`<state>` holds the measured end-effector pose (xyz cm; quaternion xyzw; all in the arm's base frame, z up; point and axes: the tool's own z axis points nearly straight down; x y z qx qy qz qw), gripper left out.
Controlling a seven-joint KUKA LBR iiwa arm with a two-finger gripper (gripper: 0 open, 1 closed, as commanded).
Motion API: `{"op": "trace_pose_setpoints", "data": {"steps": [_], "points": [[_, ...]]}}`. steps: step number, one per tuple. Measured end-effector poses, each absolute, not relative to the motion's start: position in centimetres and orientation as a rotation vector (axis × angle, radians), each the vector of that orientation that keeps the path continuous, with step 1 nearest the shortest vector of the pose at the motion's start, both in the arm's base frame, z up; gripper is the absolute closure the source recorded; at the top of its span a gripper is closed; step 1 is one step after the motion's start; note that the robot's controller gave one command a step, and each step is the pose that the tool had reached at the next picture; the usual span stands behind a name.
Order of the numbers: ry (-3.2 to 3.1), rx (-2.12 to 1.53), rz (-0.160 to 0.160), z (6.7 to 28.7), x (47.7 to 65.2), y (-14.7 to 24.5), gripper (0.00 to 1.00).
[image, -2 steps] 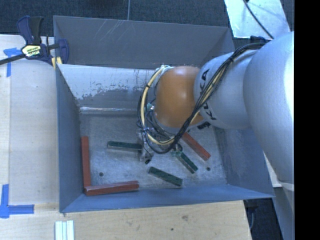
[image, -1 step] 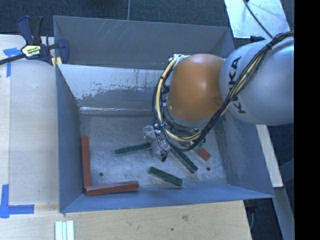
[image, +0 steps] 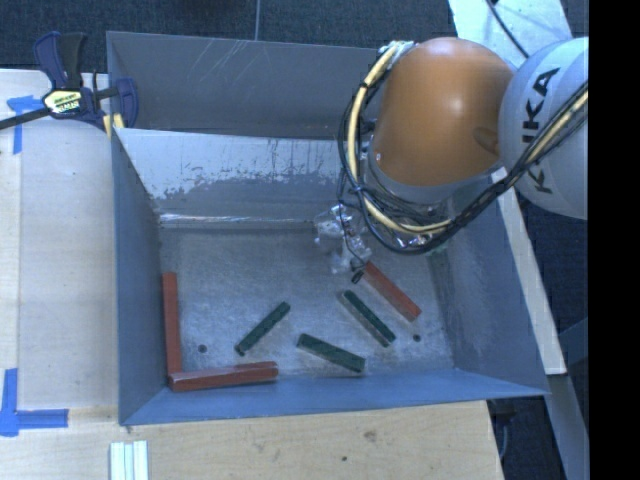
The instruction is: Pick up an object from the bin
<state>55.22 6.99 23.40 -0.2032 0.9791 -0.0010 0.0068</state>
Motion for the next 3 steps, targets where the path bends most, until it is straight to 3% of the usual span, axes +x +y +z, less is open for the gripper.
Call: {"op": "trace_pose_setpoints", "data": {"steps": [1,2,3], "points": [[3.072,-0.638,0.0,22.9,55.0,7.1,0.0],[3.098,-0.558,0.003,10.6,52.6,13.5,0.0],[3.032,-0.829,0.001,6.9,51.8,14.0,0.0]]}}
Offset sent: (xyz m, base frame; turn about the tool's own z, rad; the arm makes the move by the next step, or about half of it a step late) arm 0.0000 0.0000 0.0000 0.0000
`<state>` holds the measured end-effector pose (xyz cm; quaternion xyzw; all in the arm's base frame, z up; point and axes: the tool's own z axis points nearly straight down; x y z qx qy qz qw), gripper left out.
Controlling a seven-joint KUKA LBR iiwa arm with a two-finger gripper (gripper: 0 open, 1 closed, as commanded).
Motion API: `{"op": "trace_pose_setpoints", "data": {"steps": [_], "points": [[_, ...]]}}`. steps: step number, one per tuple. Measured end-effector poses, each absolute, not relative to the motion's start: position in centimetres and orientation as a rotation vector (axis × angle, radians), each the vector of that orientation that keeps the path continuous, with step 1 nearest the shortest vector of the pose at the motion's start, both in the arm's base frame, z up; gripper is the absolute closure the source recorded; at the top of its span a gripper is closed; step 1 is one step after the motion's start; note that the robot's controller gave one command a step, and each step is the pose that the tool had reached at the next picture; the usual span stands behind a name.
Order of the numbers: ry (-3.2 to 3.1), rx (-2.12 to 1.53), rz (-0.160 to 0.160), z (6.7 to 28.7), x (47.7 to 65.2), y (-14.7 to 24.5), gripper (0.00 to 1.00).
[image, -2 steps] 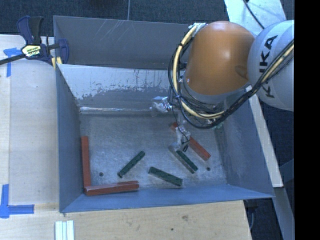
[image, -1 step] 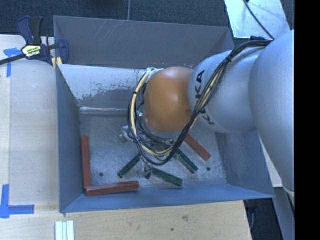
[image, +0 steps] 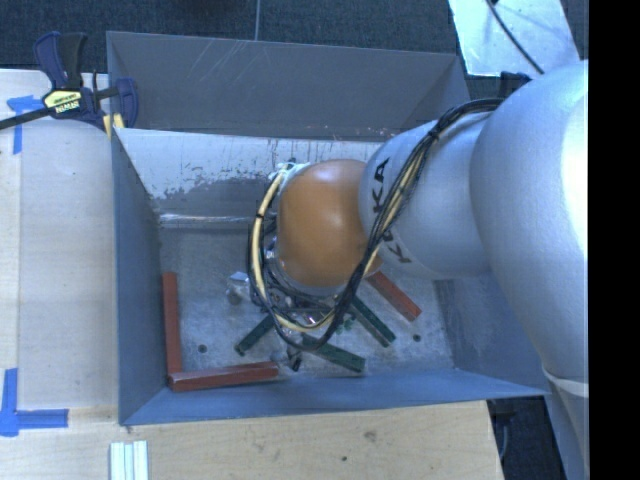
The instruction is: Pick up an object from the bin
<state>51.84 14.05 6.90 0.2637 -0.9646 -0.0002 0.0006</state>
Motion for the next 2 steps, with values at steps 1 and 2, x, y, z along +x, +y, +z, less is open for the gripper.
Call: {"op": "trace_pose_setpoints", "data": {"steps": [1,2], "points": [[-3.034,0.825,-0.001,7.1,52.0,14.1,1.0],[-2.794,1.456,0.004,22.4,52.0,9.5,1.0]]}}
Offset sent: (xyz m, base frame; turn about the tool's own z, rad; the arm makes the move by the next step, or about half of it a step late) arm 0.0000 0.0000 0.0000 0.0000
